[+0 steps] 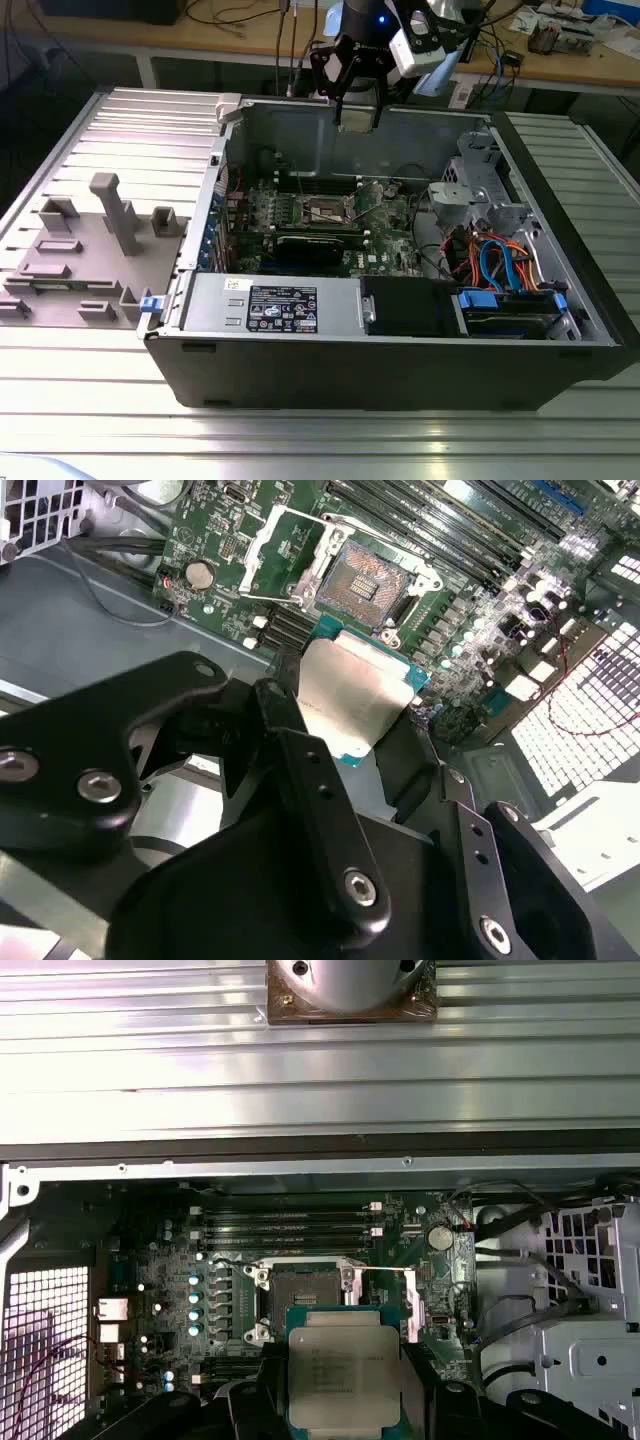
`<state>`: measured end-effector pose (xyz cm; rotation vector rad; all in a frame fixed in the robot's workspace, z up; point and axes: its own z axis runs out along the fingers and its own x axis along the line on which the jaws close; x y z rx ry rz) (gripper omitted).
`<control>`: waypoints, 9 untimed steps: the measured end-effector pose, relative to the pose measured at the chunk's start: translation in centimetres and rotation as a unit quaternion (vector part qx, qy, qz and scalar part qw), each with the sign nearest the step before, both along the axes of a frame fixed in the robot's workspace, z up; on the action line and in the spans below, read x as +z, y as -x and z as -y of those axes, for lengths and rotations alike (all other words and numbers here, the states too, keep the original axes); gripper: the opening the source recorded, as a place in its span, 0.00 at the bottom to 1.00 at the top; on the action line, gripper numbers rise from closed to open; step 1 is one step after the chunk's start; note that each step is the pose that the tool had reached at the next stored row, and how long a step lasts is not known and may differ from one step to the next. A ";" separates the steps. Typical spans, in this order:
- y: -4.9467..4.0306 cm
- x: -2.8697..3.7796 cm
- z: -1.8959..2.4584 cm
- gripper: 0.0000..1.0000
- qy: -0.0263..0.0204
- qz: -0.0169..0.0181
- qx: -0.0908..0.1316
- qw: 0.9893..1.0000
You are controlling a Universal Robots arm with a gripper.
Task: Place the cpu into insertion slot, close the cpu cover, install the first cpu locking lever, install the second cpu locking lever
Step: 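Place the cpu into insertion slot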
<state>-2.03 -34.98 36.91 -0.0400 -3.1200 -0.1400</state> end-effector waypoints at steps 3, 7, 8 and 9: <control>0.00 0.00 0.00 0.54 0.000 0.000 0.000 1.000; 0.00 0.00 0.00 0.54 0.000 0.000 0.000 1.000; 0.00 0.00 0.00 0.54 0.000 0.000 0.000 1.000; 0.00 0.00 0.00 0.54 0.000 0.000 0.000 1.000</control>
